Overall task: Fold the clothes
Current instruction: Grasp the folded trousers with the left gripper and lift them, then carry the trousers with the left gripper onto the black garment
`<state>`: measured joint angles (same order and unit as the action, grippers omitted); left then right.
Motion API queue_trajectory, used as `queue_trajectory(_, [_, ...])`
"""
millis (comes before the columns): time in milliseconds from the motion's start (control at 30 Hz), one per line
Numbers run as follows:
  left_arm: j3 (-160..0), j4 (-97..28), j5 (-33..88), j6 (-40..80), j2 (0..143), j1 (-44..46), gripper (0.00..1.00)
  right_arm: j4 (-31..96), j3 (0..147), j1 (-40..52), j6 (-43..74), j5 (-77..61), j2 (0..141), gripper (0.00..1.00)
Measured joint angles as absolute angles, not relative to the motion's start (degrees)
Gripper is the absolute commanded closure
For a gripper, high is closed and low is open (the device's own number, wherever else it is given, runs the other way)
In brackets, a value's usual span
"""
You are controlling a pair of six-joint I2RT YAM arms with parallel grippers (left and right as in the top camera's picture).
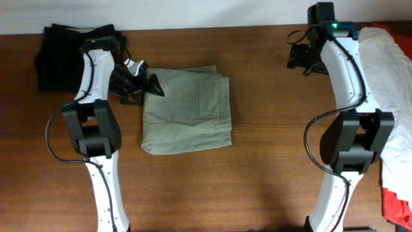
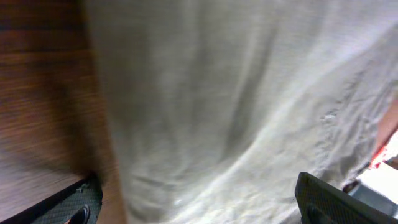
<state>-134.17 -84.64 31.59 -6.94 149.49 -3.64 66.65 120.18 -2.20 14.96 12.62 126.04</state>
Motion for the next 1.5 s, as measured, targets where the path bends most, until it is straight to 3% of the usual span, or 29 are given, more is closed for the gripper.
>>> queue_trajectory(67, [-133.9,-84.6,32.7,-7.6,149.5,-3.3,0.08,66.7,120.2,-2.2,15.0,12.6,126.0,0.02])
queue_trajectory(100, [-133.7,-84.6,33.1,-7.7,149.5,-3.0,0.19,66.6,120.2,-2.2,15.0,12.6,126.0,0.01])
queue_trajectory(233, [-133.1,-84.3,33.5,-8.8,150.2,-1.2,0.71,66.6,120.2,-2.2,15.0,12.6,126.0,0.01])
queue_trajectory(267, [-133.0,-84.2,33.2,-8.7,150.6,-0.7,0.91,66.7,120.2,-2.2,15.0,12.6,126.0,0.01])
queue_trajectory(300, [-132.9,-84.2,32.8,-8.9,150.9,-0.2,0.99,66.7,120.2,-2.2,15.0,12.6,126.0,0.01])
queue_trajectory(633, [-135.4,-82.1,29.7,-8.7,151.9,0.9,0.99,66.7,120.2,-2.2,15.0,12.6,126.0,0.01])
queue_trajectory(1000, [-154.6,-74.8,14.2,-6.3,153.0,-6.0,0.99,66.6,120.2,-2.2,15.0,12.6,126.0,0.01])
queue_trajectory(1500, [-165.4,-71.5,-1.4,-6.3,153.4,-6.2,0.99,66.7,120.2,-2.2,15.0,12.6,126.0,0.01])
